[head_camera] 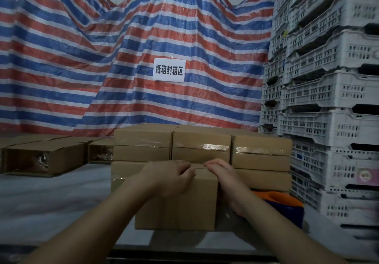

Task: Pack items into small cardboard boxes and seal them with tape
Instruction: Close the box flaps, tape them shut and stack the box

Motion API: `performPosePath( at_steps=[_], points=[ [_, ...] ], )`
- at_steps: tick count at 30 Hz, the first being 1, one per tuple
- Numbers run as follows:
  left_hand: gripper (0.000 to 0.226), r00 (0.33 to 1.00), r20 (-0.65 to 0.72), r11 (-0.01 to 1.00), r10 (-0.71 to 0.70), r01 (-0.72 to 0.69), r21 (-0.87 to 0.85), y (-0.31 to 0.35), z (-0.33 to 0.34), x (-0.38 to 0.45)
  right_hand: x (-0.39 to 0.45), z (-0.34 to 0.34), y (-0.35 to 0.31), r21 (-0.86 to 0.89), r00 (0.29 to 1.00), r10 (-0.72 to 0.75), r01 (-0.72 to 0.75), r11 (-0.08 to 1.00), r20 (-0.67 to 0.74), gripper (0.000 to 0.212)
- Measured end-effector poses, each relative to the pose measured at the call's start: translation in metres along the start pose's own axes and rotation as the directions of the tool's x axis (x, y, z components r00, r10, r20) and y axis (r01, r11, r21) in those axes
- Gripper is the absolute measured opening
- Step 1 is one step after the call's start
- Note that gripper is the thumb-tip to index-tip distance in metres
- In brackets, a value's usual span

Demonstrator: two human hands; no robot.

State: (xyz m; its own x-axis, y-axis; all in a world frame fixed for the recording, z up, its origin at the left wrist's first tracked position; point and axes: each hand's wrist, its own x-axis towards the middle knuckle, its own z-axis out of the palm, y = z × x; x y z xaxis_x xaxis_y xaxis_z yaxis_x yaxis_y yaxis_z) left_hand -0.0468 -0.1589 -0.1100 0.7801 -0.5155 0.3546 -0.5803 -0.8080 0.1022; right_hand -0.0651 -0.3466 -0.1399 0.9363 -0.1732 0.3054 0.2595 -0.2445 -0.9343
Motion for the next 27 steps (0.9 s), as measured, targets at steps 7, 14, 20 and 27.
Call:
performPosePath(
  at_steps=[7,14,20,27],
  points=[
    [0.063,1.0,0.001,0.996,0.024,-0.024,-0.081,-0.001,-0.001,-0.003,-0.03,-0.095,-0.006,-0.89,0.968,-0.253,0.109,0.443,-0.007,0.03],
    [0.052,0.995,0.105,0.984,0.002,0.017,-0.178,-0.001,-0.008,0.0,-0.051,-0.118,0.048,-0.978,0.987,-0.143,-0.049,0.203,-0.079,0.057],
    [0.057,0.986,0.15,0.805,-0.079,0.151,-0.573,-0.011,-0.029,-0.006,-0.038,-0.112,0.049,-0.965,0.958,-0.248,-0.078,0.25,-0.142,0.076],
    [0.048,0.982,0.073,0.706,-0.174,0.176,-0.686,-0.015,-0.033,-0.008,0.003,-0.099,-0.035,-0.535,0.906,-0.288,0.085,0.841,-0.31,0.081]
  ],
)
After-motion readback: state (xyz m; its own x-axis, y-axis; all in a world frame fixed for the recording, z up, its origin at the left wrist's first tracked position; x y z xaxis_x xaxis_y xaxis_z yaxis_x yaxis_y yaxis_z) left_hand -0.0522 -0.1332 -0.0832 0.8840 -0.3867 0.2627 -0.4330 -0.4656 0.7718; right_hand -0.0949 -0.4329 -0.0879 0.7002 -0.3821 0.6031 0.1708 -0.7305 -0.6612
